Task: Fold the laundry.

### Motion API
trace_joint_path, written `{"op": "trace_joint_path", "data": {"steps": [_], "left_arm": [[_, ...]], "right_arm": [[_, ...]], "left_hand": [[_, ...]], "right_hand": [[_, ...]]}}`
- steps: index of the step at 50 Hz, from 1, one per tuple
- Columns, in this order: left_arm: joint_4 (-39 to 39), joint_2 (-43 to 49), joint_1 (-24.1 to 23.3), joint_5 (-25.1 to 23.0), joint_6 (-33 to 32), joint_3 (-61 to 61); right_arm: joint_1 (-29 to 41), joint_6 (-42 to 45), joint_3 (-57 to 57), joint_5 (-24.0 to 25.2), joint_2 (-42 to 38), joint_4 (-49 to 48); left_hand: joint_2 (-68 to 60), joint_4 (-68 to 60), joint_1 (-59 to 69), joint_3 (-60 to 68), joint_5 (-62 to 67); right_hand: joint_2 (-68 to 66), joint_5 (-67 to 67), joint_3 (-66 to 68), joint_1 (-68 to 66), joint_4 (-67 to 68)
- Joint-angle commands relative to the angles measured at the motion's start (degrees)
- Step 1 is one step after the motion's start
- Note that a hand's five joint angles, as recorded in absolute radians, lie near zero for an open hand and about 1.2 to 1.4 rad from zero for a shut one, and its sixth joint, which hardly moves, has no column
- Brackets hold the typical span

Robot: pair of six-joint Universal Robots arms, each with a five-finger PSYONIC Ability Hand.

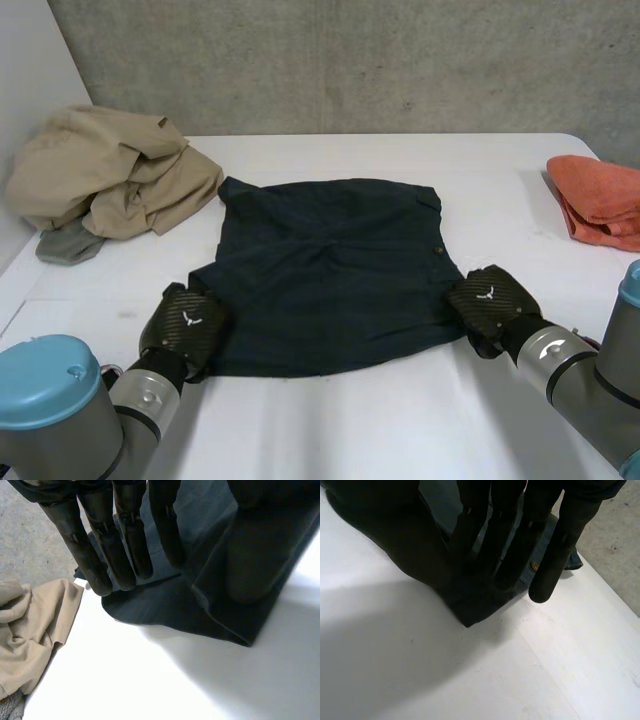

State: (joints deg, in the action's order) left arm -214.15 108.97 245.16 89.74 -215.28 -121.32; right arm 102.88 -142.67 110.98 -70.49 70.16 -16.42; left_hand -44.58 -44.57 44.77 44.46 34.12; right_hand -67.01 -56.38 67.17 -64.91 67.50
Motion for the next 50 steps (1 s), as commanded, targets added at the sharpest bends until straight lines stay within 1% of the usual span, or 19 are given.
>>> {"op": "trace_joint_path", "data": {"steps": [1, 2, 5, 12, 16, 21, 27, 30, 32, 34, 36, 38, 39, 40, 42, 43, 46, 47, 50], "left_arm": [[-2.0, 2.4, -0.1, -0.6, 0.2, 1.2], [-2.1, 2.6, -0.1, -0.9, 0.2, 1.3], [-2.1, 2.6, 0.0, -1.4, 0.2, 1.9], [-1.4, 0.4, -0.1, -2.1, 0.2, 3.0], [-0.9, -2.2, 0.0, -2.1, 0.7, 3.8], [0.0, -2.9, -0.3, -2.0, 0.7, 4.9], [2.7, -3.0, -0.3, -1.8, 1.7, 6.4], [4.3, -3.2, -0.3, -1.8, 3.6, 6.9], [5.3, -3.9, -0.4, -1.8, 4.7, 6.9], [7.6, -5.9, -0.6, -1.8, 6.1, 6.6], [10.2, -7.8, -0.7, -1.8, 6.9, 6.4], [16.1, -12.4, -1.1, -1.8, 7.5, 6.0], [18.4, -14.2, -1.2, -1.8, 7.6, 5.9], [23.4, -17.9, -1.6, -1.9, 7.7, 6.2], [28.6, -21.6, -2.2, -1.9, 7.7, 6.9], [32.5, -24.5, -2.6, -2.2, 7.7, 7.6], [39.9, -30.6, -3.0, -2.9, 7.7, 11.2], [43.3, -33.3, -3.0, -3.7, 7.8, 13.6], [47.1, -36.0, -2.8, -5.8, 7.9, 17.0]], "right_arm": [[-0.1, -2.1, -0.2, -2.0, 3.0, 0.4], [-0.1, -3.0, -0.2, -2.5, 4.4, 0.7], [-0.1, -6.7, -0.2, -4.7, 9.2, 2.5], [-0.1, -11.4, -0.9, -5.0, 10.2, 9.7], [0.2, -12.6, -0.7, -4.9, 7.8, 9.8], [4.9, -12.2, -2.8, -5.6, 0.6, 5.1], [7.0, -11.8, -5.1, -6.9, -4.3, 2.2], [7.2, -11.8, -7.4, -9.0, -7.2, -0.4], [6.9, -11.7, -8.6, -11.1, -7.5, -1.2], [6.7, -11.6, -8.9, -12.7, -7.3, -1.3], [7.2, -10.9, -8.0, -13.8, -5.7, -1.4], [7.2, -9.6, -7.3, -14.4, -2.0, -0.6], [7.0, -7.5, -6.3, -14.5, 4.2, 0.9], [6.8, -6.4, -6.0, -14.4, 6.4, 2.0], [6.7, -3.5, -6.0, -14.5, 11.6, 5.4], [6.5, 0.1, -6.7, -14.4, 16.0, 10.7], [6.5, 5.2, -11.4, -14.6, 22.2, 20.5], [6.5, 6.0, -12.8, -14.6, 23.3, 22.7], [6.5, 6.7, -18.8, -14.5, 26.1, 31.2]], "left_hand": [[-29.2, -29.2, 29.0, 29.3, 29.7], [-35.4, -35.4, 35.2, 35.5, 35.8], [-35.4, -35.4, 35.2, 35.5, 35.9], [-35.4, -35.4, 35.2, 35.5, 35.9], [-35.4, -35.4, 35.2, 35.5, 35.9], [-35.4, -35.4, 35.2, 35.5, 35.9], [-35.4, -35.4, 35.2, 35.5, 35.9], [-35.4, -35.4, 35.2, 35.5, 35.9], [-35.4, -35.4, 35.2, 35.5, 35.9], [-35.4, -35.4, 35.2, 35.5, 35.9], [-35.4, -35.4, 35.2, 35.5, 35.9], [-35.4, -35.4, 35.2, 35.5, 35.9], [-35.4, -35.4, 35.2, 35.5, 35.9], [-35.4, -35.4, 35.2, 35.5, 35.9], [-35.4, -35.4, 35.2, 35.5, 35.9], [-35.4, -35.4, 35.2, 35.5, 35.9], [-35.4, -35.4, 35.2, 35.5, 35.9], [-35.4, -35.4, 35.2, 35.5, 35.9], [-35.4, -35.4, 35.2, 35.5, 35.9]], "right_hand": [[28.5, 27.8, -28.6, 26.4, -28.9], [29.7, 29.0, -29.8, 27.6, -30.2], [34.2, 33.6, -34.4, 32.1, -34.7], [37.9, 37.3, -38.1, 35.8, -38.4], [39.9, 39.3, -40.1, 37.8, -40.4], [38.6, 38.0, -38.8, 36.5, -39.1], [35.6, 34.9, -35.7, 33.5, -36.1], [15.1, 14.5, -15.3, 13.0, -15.6], [-12.8, -13.5, 12.7, -14.9, 12.3], [-13.0, -13.6, 12.8, -15.1, 12.5], [-13.0, -13.6, 12.8, -15.1, 12.5], [-13.0, -13.6, 12.8, -15.1, 12.5], [-13.0, -13.6, 12.8, -15.1, 12.5], [-13.0, -13.6, 12.8, -15.1, 12.5], [-13.0, -13.6, 12.8, -15.1, 12.5], [-13.0, -13.6, 12.8, -15.1, 12.5], [-13.0, -13.6, 12.8, -15.1, 12.5], [-13.0, -13.6, 12.8, -15.1, 12.5], [-13.0, -13.6, 12.8, -15.1, 12.5]]}}
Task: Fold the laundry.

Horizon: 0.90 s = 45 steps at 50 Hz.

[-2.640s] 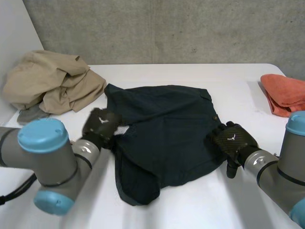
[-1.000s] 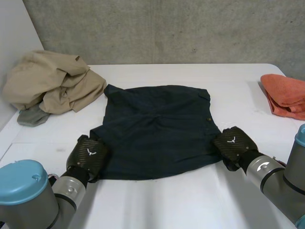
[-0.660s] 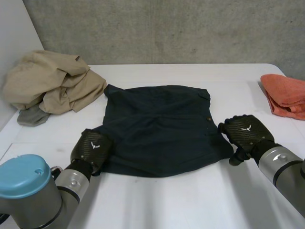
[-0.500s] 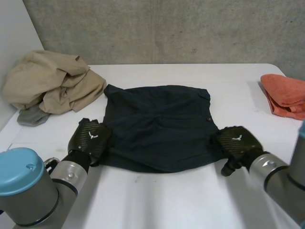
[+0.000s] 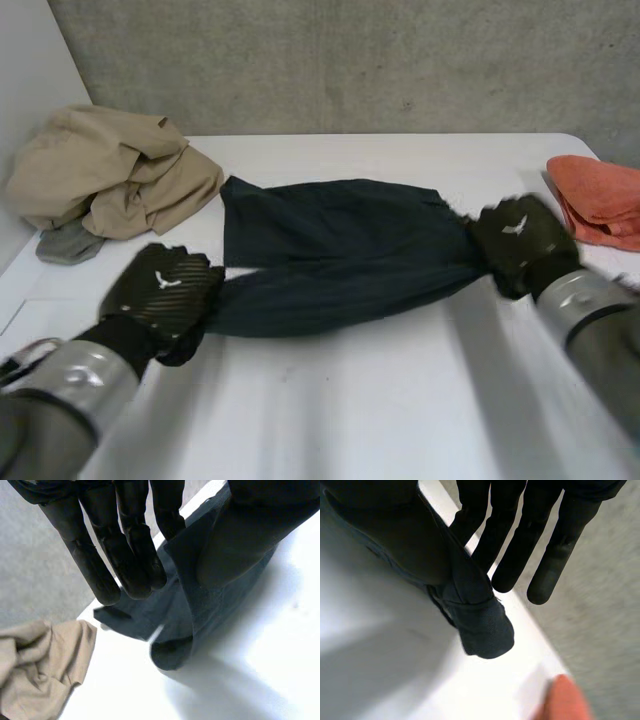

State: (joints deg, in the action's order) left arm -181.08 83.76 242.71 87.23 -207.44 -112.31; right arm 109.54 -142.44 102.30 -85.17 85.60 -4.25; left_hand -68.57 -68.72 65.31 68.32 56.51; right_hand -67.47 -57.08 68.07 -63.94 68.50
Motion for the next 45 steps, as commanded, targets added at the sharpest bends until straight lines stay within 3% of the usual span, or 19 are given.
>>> {"op": "trace_joint_path", "data": {"steps": [1, 7, 13, 14, 18, 21, 23, 26, 30, 33, 36, 45], "left_arm": [[15.7, -11.3, 0.2, -4.7, 0.2, 9.4], [14.9, -3.6, 0.6, -6.1, 0.1, 11.1], [8.0, 14.5, 0.7, -5.5, -0.3, 17.3], [4.7, 21.2, 0.7, -4.1, -0.4, 22.8], [-1.7, 30.6, 0.7, 0.7, -0.4, 36.8], [-8.8, 35.2, 0.8, 3.7, -0.1, 51.3], [-13.4, 36.1, 0.9, 3.8, 0.5, 57.6], [-25.9, 36.3, 1.5, 4.0, 2.0, 64.8], [-40.3, 35.5, 1.7, 4.6, 7.7, 64.3], [-40.6, 35.0, 1.7, 5.0, 8.9, 63.1], [-37.4, 34.5, 1.6, 5.1, 9.1, 60.6], [-33.1, 33.1, 1.5, 5.1, 8.8, 46.7]], "right_arm": [[-0.1, 6.5, -11.6, 0.2, 10.7, 20.8], [0.1, 6.9, -19.1, 0.5, 5.8, 27.0], [0.2, 6.7, -27.8, -0.8, -11.0, 27.4], [0.4, 6.6, -29.4, -1.0, -12.8, 27.4], [0.7, 5.7, -41.0, -2.7, -21.4, 26.2], [0.8, 3.4, -54.1, -5.9, -26.3, 21.5], [1.0, 0.4, -63.2, -7.3, -28.1, 13.5], [1.0, -3.8, -68.6, -7.4, -28.6, 0.8], [1.1, -7.8, -66.6, -6.7, -27.6, -15.2], [1.0, -8.7, -63.5, -6.2, -26.8, -22.9], [1.0, -8.7, -62.0, -5.5, -26.8, -23.4], [1.4, -8.6, -55.6, -3.7, -30.1, -10.3]], "left_hand": [[-11.4, -11.3, 14.7, 11.7, 13.5], [-11.4, -11.3, 14.7, 11.7, 13.5], [-11.4, -11.3, 14.7, 11.7, 13.5], [-11.4, -11.3, 14.7, 11.7, 13.5], [-11.4, -11.3, 14.7, 11.7, 13.5], [-11.4, -11.3, 14.7, 11.7, 13.5], [-11.4, -11.3, 14.7, 11.7, 13.5], [-11.4, -11.3, 14.7, 11.7, 13.5], [-11.4, -11.3, 14.7, 11.7, 13.5], [-11.4, -11.3, 14.7, 11.7, 13.5], [-11.4, -11.3, 14.7, 11.7, 13.5], [-11.4, -11.3, 14.7, 11.7, 13.5]], "right_hand": [[-12.5, -12.9, 11.9, -16.1, 11.5], [-12.5, -12.9, 11.9, -16.1, 11.5], [-12.5, -12.9, 11.9, -16.1, 11.5], [-12.5, -12.9, 11.9, -16.1, 11.5], [-12.5, -12.9, 11.9, -16.1, 11.5], [-12.5, -12.9, 11.9, -16.1, 11.5], [-12.5, -12.9, 11.9, -16.1, 11.5], [-12.5, -12.9, 11.9, -16.1, 11.5], [-12.5, -12.9, 11.9, -16.1, 11.5], [-12.5, -12.9, 11.9, -16.1, 11.5], [-12.5, -12.9, 11.9, -16.1, 11.5], [-12.5, -12.9, 11.9, -16.1, 11.5]]}}
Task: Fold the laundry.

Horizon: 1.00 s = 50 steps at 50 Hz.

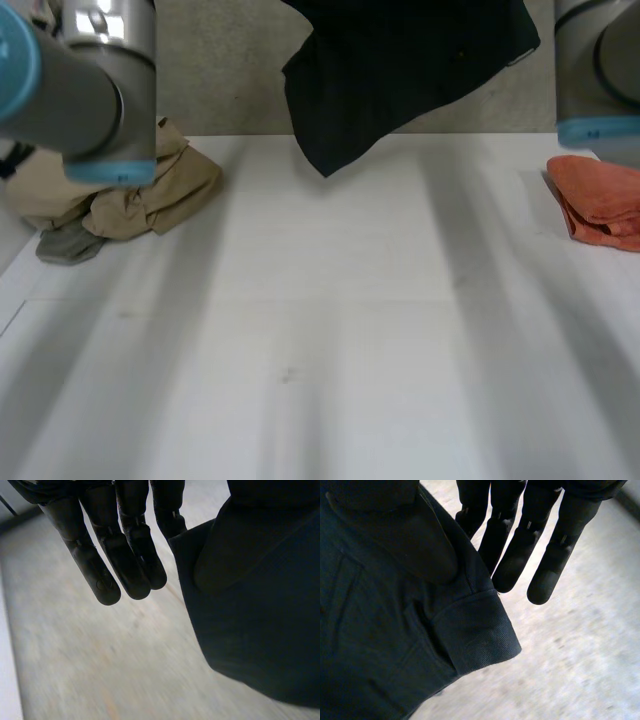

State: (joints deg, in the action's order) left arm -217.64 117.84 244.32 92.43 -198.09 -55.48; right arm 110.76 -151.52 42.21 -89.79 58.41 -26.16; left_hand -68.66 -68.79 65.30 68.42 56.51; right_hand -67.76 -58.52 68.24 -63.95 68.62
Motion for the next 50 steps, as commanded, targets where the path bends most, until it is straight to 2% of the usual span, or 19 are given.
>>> {"op": "trace_joint_path", "data": {"steps": [1, 11, 15, 16, 18, 19, 22, 23, 24, 26, 27, 29, 33, 40, 43, 44, 45, 46, 50], "left_arm": [[3.6, -0.9, -0.3, -0.4, -0.6, -13.0], [10.3, 0.3, -2.7, -1.2, -7.0, -32.3], [16.5, -1.8, -5.1, -1.1, -11.6, -39.9], [19.7, -5.4, -5.2, -0.8, -13.1, -42.9], [23.5, -10.7, -5.2, -0.8, -14.7, -46.5], [25.6, -13.1, -5.3, -0.7, -15.3, -48.1], [35.1, -21.8, -5.7, -0.6, -18.2, -53.2], [38.0, -23.7, -5.8, -0.6, -19.2, -54.2], [46.1, -28.4, -6.3, -0.9, -21.7, -56.0], [54.7, -32.1, -6.8, -1.5, -23.7, -57.5], [62.5, -35.3, -7.2, -2.9, -25.3, -58.2], [67.5, -36.3, -7.5, -5.1, -25.7, -57.8], [63.9, -34.2, -7.5, -9.4, -25.0, -54.6], [47.5, -22.1, -7.3, -7.3, -24.5, -47.4], [40.6, -17.0, -7.8, -6.5, -23.8, -43.8], [39.3, -15.8, -8.0, -6.6, -23.7, -43.2], [37.1, -13.5, -8.2, -6.5, -23.6, -42.0], [36.4, -12.5, -8.3, -6.4, -23.7, -41.5], [34.7, -8.6, -7.8, -6.8, -23.1, -37.6]], "right_arm": [[0.2, 0.6, 5.1, 0.9, -3.7, 13.1], [0.0, 2.4, 17.4, 1.1, -10.5, 30.2], [-0.3, 6.7, 25.4, 1.6, -9.2, 33.4], [-0.2, 7.7, 27.3, 1.6, -8.5, 34.2], [-0.1, 10.0, 31.4, 1.3, -5.2, 36.3], [-0.2, 12.8, 35.7, 1.0, 0.3, 39.8], [-0.3, 18.0, 42.9, 0.8, 7.8, 46.8], [-0.2, 22.3, 48.3, 0.8, 12.3, 52.6], [-0.2, 24.4, 50.8, 0.8, 14.3, 55.6], [-0.6, 28.9, 57.2, 1.8, 20.3, 60.6], [-0.5, 30.3, 58.8, 2.3, 23.0, 60.4], [0.1, 31.0, 61.0, 3.3, 26.6, 57.2], [-0.6, 30.9, 61.9, 2.6, 26.2, 52.5], [-1.2, 27.3, 59.2, 2.3, 18.1, 47.5], [-0.8, 25.1, 58.8, 1.9, 17.8, 45.6], [-0.8, 24.0, 58.9, 1.6, 17.7, 44.5], [-0.7, 23.6, 59.0, 1.6, 17.6, 43.8], [-0.6, 23.1, 59.2, 1.6, 17.4, 43.3], [-0.5, 22.1, 60.5, 1.6, 17.4, 40.8]], "left_hand": [[-11.3, -11.2, 14.7, 11.6, 13.5], [-11.3, -11.2, 14.7, 11.6, 13.5], [-11.3, -11.2, 14.7, 11.6, 13.5], [-11.3, -11.2, 14.7, 11.6, 13.5], [-11.3, -11.2, 14.7, 11.6, 13.5], [-11.3, -11.2, 14.7, 11.6, 13.5], [-11.3, -11.2, 14.7, 11.6, 13.5], [-11.3, -11.2, 14.7, 11.6, 13.5], [-11.3, -11.2, 14.7, 11.6, 13.5], [-11.3, -11.2, 14.7, 11.6, 13.5], [-11.3, -11.2, 14.7, 11.6, 13.5], [-11.3, -11.2, 14.7, 11.6, 13.5], [-11.3, -11.2, 14.7, 11.6, 13.5], [-11.3, -11.2, 14.7, 11.6, 13.5], [-11.3, -11.2, 14.7, 11.6, 13.5], [0.5, 0.6, 2.9, -0.2, 1.7], [38.6, 38.7, -35.2, -38.3, -36.4], [51.9, 52.0, -48.6, -51.7, -49.8], [54.9, 55.0, -51.6, -54.7, -52.8]], "right_hand": [[-12.2, -11.5, 11.8, -16.1, 11.4], [-12.2, -11.5, 11.8, -16.1, 11.4], [-12.2, -11.5, 11.8, -16.1, 11.4], [-12.2, -11.5, 11.8, -16.1, 11.4], [-12.2, -11.5, 11.8, -16.1, 11.4], [-12.2, -11.5, 11.8, -16.1, 11.4], [-12.2, -11.5, 11.8, -16.1, 11.4], [-12.2, -11.5, 11.8, -16.1, 11.4], [-12.2, -11.5, 11.8, -16.1, 11.4], [-12.2, -11.5, 11.8, -16.1, 11.4], [-12.2, -11.5, 11.8, -16.1, 11.4], [-12.2, -11.5, 11.8, -16.1, 11.4], [-12.2, -11.5, 11.8, -16.1, 11.4], [-12.2, -11.5, 11.8, -16.1, 11.4], [-12.2, -11.5, 11.8, -16.1, 11.4], [-12.2, -11.5, 11.8, -16.1, 11.4], [-12.2, -11.5, 11.8, -16.1, 11.4], [-12.2, -11.5, 11.8, -16.1, 11.4], [-12.2, -11.5, 11.8, -16.1, 11.4]]}}
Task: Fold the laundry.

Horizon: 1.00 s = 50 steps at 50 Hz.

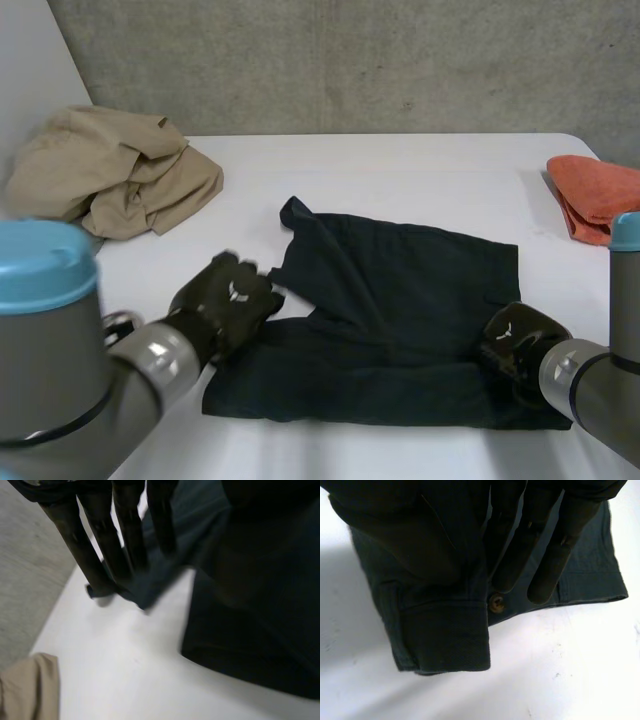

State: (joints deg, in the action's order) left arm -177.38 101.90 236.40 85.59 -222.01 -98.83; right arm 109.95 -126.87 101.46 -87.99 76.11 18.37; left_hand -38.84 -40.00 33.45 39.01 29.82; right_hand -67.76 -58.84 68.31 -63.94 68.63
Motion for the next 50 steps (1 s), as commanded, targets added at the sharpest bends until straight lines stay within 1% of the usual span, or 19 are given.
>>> {"op": "trace_joint_path", "data": {"steps": [1, 3, 5, 7, 9, 10, 13, 14, 18, 22, 28, 30, 31, 32, 36, 37, 41, 45, 50], "left_arm": [[-5.9, 8.0, 0.1, 0.0, 0.9, 6.8], [-7.4, 10.9, 0.2, -0.1, 1.7, 9.6], [-9.0, 13.1, 0.3, 0.0, 2.5, 11.5], [-11.4, 17.1, 0.8, -0.3, 3.6, 14.6], [-12.2, 20.3, 1.7, -1.4, 4.6, 17.1], [-12.5, 23.3, 2.7, -2.9, 5.5, 19.9], [-12.3, 27.5, 3.9, -5.3, 7.1, 24.3], [-12.2, 30.3, 4.3, -7.3, 8.3, 26.6], [-12.1, 35.6, 5.5, -11.3, 10.8, 31.1], [-12.1, 38.5, 6.8, -12.4, 11.9, 34.7], [-12.0, 41.7, 6.6, -12.4, 11.6, 36.7], [-12.2, 42.0, 6.4, -12.1, 11.6, 36.9], [-12.3, 42.0, 6.4, -12.0, 11.6, 36.9], [-12.6, 42.0, 6.4, -11.8, 11.6, 37.0], [-12.6, 41.3, 5.7, -4.0, 11.8, 36.3], [-12.3, 40.1, 5.2, 0.8, 11.7, 35.6], [-12.1, 33.7, 3.3, 7.8, 11.9, 31.4], [-11.8, 29.0, 2.1, 8.2, 10.7, 25.5], [-10.0, 26.8, 0.6, 9.2, 8.1, 21.6]], "right_arm": [[0.4, -2.7, 1.7, -0.3, -0.3, -4.3], [0.4, -2.9, 2.9, -0.3, -0.3, -6.1], [0.4, -2.9, 4.1, -0.3, -0.3, -7.9], [0.4, -2.9, 4.9, -0.3, -0.3, -9.2], [0.4, -2.9, 5.7, -0.3, -0.3, -11.0], [0.4, -2.9, 5.9, -0.3, -0.3, -11.4], [0.4, -2.9, 6.4, -0.3, -0.4, -12.5], [0.4, -2.9, 6.5, -0.3, -0.4, -12.7], [0.3, -3.8, 6.9, -0.3, -0.4, -13.5], [0.3, -5.0, 7.3, -0.3, -0.5, -14.1], [-0.3, -5.3, 7.6, -0.3, -0.5, -15.0], [-0.4, -5.3, 7.7, -0.3, -0.4, -15.4], [-0.4, -5.3, 7.7, -0.3, -0.4, -15.7], [-0.4, -5.3, 7.8, -0.3, -0.4, -15.8], [-0.4, -5.3, 7.9, -0.3, -0.4, -16.4], [-0.4, -5.3, 7.9, -0.3, -0.3, -16.4], [0.1, -5.3, 7.9, -0.3, -0.3, -16.4], [0.4, -5.3, 7.7, -0.3, -0.2, -16.5], [0.6, -5.3, 7.7, -0.4, -0.1, -16.4]], "left_hand": [[24.1, 25.3, -18.7, -24.3, -25.1], [18.2, 19.4, -12.9, -18.4, -19.2], [15.2, 16.3, -9.8, -15.4, -16.2], [5.3, 6.4, 0.1, -5.5, -6.3], [1.2, 2.4, 4.2, -1.4, -2.2], [0.4, 1.5, 5.0, -0.5, -1.4], [-0.1, 1.0, 5.5, 0.0, -0.8], [-0.3, 0.9, 5.7, 0.1, -0.7], [-4.0, -2.8, 9.4, 3.8, 3.0], [-4.7, -3.5, 10.1, 4.5, 3.7], [-7.7, -6.5, 13.1, 7.5, 6.7], [-20.6, -19.4, 26.0, 20.4, 19.6], [-30.3, -29.2, 35.7, 30.1, 29.3], [-40.4, -39.2, 45.8, 40.2, 39.4], [-41.2, -40.0, 46.6, 41.0, 40.2], [-41.2, -40.0, 46.6, 41.0, 40.2], [-41.2, -40.0, 46.6, 41.0, 40.2], [-41.2, -40.0, 46.6, 41.0, 40.2], [-41.2, -40.0, 46.6, 41.0, 40.2]], "right_hand": [[-12.2, -11.2, 11.7, -16.1, 11.4], [-12.2, -11.2, 11.7, -16.1, 11.4], [-12.2, -11.2, 11.7, -16.1, 11.4], [-12.2, -11.2, 11.7, -16.1, 11.4], [-12.2, -11.2, 11.7, -16.1, 11.4], [-12.2, -11.2, 11.7, -16.1, 11.4], [-12.2, -11.2, 11.7, -16.1, 11.4], [-12.2, -11.2, 11.7, -16.1, 11.4], [-12.2, -11.2, 11.7, -16.1, 11.4], [-12.2, -11.2, 11.7, -16.1, 11.4], [-12.2, -11.2, 11.7, -16.1, 11.4], [-12.2, -11.2, 11.7, -16.1, 11.4], [-12.2, -11.2, 11.7, -16.1, 11.4], [-12.2, -11.2, 11.7, -16.1, 11.4], [-12.2, -11.2, 11.7, -16.1, 11.4], [-12.2, -11.2, 11.7, -16.1, 11.4], [-12.2, -11.2, 11.7, -16.1, 11.4], [-12.2, -11.2, 11.7, -16.1, 11.4], [-12.2, -11.2, 11.7, -16.1, 11.4]]}}
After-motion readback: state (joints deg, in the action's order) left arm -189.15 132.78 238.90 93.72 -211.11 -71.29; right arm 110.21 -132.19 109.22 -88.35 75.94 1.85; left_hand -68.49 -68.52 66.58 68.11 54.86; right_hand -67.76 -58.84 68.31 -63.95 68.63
